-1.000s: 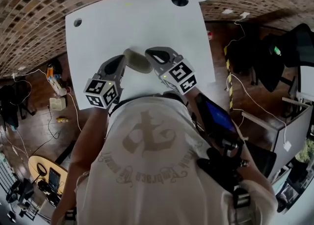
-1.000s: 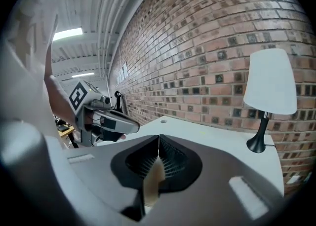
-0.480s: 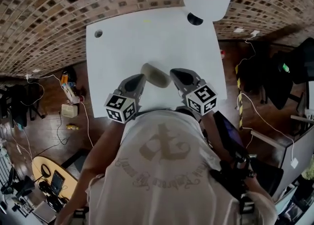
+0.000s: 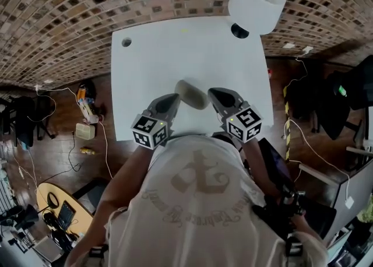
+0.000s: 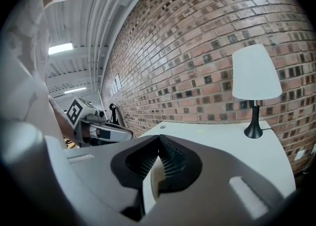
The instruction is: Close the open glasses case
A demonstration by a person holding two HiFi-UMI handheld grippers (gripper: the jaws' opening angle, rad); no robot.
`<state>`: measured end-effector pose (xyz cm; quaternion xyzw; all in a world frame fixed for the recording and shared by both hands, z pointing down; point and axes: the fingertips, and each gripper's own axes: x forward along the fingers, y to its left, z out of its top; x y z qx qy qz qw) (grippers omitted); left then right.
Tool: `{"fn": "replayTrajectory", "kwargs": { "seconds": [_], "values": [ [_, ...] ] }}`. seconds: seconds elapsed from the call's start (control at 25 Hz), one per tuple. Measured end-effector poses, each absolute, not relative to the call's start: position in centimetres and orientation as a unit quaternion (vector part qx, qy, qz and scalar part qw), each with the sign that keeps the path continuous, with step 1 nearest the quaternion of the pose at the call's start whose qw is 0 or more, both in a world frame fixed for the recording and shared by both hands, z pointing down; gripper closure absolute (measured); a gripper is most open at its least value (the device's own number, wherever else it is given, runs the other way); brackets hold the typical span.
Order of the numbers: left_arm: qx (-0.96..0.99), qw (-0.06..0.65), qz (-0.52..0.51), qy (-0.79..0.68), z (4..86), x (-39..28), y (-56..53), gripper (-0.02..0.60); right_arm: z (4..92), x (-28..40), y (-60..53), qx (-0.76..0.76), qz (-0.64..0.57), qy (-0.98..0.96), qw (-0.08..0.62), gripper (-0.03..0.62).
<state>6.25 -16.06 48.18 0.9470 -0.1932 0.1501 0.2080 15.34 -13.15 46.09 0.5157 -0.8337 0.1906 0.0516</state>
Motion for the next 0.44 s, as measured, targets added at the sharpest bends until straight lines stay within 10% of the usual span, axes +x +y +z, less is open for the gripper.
{"fn": "replayTrajectory", "kwargs": {
  "seconds": [0.44],
  "values": [
    [0.945,0.216,0.153,-0.192,48.8,5.0,-16.3,0.577,46.4,13.9,-13.6,0.509,0.193,-0.837,0.059,0.588]
  ]
}}
